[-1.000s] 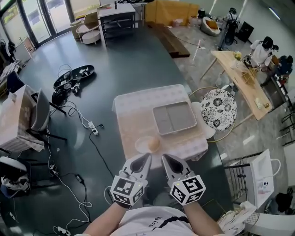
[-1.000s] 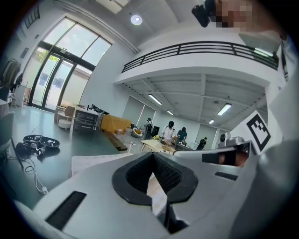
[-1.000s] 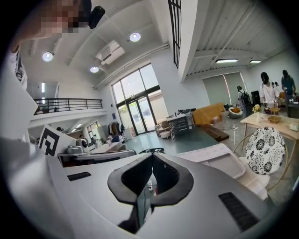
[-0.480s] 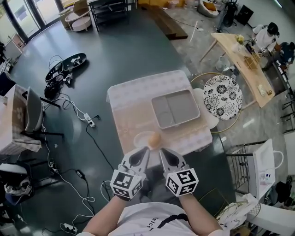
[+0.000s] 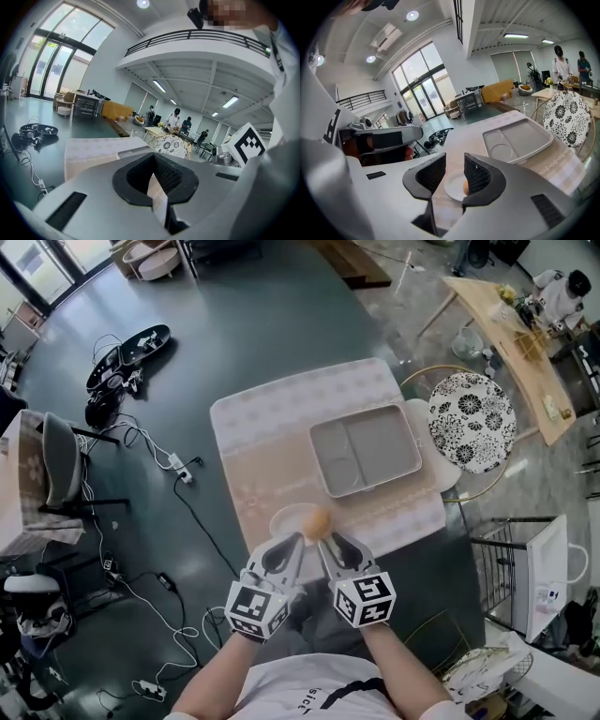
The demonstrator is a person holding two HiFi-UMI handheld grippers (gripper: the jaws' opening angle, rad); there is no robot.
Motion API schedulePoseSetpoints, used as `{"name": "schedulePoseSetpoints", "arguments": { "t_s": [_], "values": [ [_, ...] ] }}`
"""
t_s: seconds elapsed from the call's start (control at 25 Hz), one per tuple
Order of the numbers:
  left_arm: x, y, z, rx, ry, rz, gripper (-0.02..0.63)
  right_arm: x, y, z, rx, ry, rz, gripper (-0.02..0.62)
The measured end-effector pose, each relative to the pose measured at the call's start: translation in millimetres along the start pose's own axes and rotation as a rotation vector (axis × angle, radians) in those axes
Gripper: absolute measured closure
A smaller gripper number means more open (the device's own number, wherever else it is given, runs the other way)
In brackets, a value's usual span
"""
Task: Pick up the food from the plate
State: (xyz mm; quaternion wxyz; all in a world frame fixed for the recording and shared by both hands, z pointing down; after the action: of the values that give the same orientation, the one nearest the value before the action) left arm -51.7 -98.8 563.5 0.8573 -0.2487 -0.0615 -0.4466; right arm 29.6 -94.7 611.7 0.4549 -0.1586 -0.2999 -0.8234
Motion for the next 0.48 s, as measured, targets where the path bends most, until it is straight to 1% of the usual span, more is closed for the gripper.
{"name": "schedulePoseSetpoints", "arguments": {
  "t_s": [0.08,0.28,0.48],
  "values": [
    [8,-8,8,0.007,-0.016,-0.004,0.6,12,6,8,0.003,-0.019,0.006,0.48],
    [25,-22,24,0.003,-0.04,-0.009,0.6,36,24,34,0.025,-0.062,0.044,0.402],
    [35,-33,42,-0.006,-0.06,-0.006,0.6,57,38,59,0.045,-0.103,0.072,0.351]
  ]
}}
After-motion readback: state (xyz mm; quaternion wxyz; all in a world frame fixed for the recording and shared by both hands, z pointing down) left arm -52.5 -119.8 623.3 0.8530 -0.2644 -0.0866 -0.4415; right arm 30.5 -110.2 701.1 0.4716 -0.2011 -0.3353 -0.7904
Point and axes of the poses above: the fingertips, and each gripper's own axes: x forward along the fingers, y to its right, z out of its underside, the point moved 2 cm from there along -x, backward along the fingers, and after that the axes turned 1 degree about y, right-handed, at the moved point
